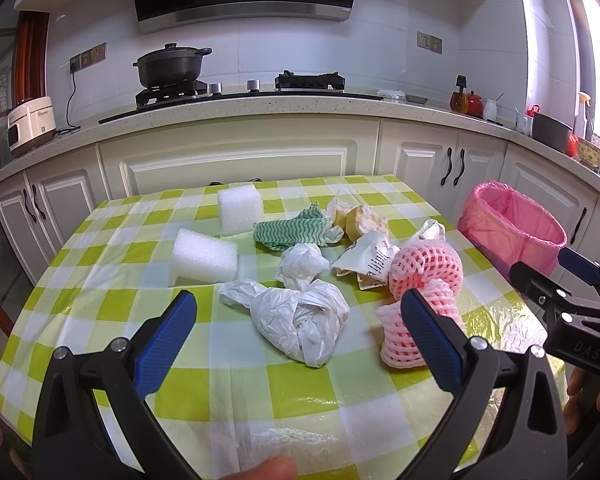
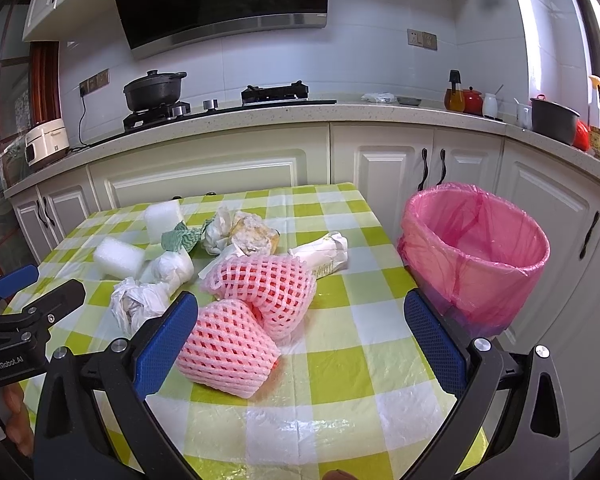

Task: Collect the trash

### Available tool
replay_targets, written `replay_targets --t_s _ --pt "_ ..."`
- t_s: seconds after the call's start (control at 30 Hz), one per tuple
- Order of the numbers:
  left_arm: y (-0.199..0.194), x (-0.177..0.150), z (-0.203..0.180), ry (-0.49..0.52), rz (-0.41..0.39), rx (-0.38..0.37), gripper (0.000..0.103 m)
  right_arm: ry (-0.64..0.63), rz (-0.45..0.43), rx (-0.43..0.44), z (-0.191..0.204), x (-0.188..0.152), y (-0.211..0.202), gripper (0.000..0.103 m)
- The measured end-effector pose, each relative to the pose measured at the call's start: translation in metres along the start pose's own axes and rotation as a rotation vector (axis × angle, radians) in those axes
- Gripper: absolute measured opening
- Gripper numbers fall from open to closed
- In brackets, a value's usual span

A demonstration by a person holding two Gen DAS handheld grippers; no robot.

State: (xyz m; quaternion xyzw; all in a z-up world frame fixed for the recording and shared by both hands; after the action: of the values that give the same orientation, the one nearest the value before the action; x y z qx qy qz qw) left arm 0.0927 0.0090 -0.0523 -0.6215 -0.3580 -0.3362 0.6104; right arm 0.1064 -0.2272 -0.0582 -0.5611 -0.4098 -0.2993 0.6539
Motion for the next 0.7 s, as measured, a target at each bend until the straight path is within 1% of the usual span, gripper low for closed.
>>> replay_targets --t_s 0.17,0.7 --pt "0.0056 -0.0027 0.0022 -0.006 0.001 0.005 0.099 -0.001 0.003 0.000 0.0011 -0.0007 0.0019 0.097" --pt "0.0051 -0.0028 0.0019 -0.006 0.002 0.006 0.099 0.002 0.005 -0.001 0.0017 -0.0013 0.0029 0.097"
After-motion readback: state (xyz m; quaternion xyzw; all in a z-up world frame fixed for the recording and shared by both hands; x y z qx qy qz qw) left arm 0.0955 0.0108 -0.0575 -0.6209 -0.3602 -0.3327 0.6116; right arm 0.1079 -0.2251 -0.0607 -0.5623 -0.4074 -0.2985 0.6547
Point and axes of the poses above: each gripper's, at about its wrist camera, not at the fingertips, and y roughly the way its jaws point, z to its left, x to its top, the point moved 10 cm from there along y, roughly the way its jaws point, and after that the axes turned 2 degrees about -y, right-handed, at the moved point
